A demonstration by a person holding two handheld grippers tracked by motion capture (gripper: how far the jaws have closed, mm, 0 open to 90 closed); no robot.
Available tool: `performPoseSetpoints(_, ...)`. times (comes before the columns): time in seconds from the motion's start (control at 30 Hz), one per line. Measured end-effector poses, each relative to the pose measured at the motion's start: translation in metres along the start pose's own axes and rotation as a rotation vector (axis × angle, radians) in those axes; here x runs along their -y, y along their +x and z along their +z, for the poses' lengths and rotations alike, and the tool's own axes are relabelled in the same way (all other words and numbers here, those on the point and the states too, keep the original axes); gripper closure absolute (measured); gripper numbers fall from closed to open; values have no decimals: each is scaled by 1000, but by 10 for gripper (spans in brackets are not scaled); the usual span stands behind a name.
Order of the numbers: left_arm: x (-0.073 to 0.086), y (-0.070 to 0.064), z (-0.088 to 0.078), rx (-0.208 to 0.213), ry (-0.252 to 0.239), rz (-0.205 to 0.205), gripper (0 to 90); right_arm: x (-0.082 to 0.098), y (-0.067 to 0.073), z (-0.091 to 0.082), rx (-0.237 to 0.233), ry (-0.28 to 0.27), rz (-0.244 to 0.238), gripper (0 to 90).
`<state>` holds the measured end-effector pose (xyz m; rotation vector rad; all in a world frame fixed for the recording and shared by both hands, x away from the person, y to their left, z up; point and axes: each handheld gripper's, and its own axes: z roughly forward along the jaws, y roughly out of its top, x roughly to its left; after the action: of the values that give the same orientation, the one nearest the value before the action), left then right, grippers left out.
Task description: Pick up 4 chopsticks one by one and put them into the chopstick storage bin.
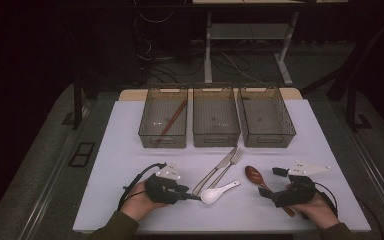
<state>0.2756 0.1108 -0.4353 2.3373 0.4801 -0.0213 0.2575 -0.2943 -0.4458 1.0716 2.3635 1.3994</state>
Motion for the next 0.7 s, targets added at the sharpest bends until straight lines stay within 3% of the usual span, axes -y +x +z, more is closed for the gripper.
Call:
performPoseSetpoints(0.2,0,1,8,-1,30,23,730,0,0,0,0,-2,-1,40)
performPoseSetpoints(0.7,6,1,2,17,41,67,780,0,0,-1,-1,-4,1,40)
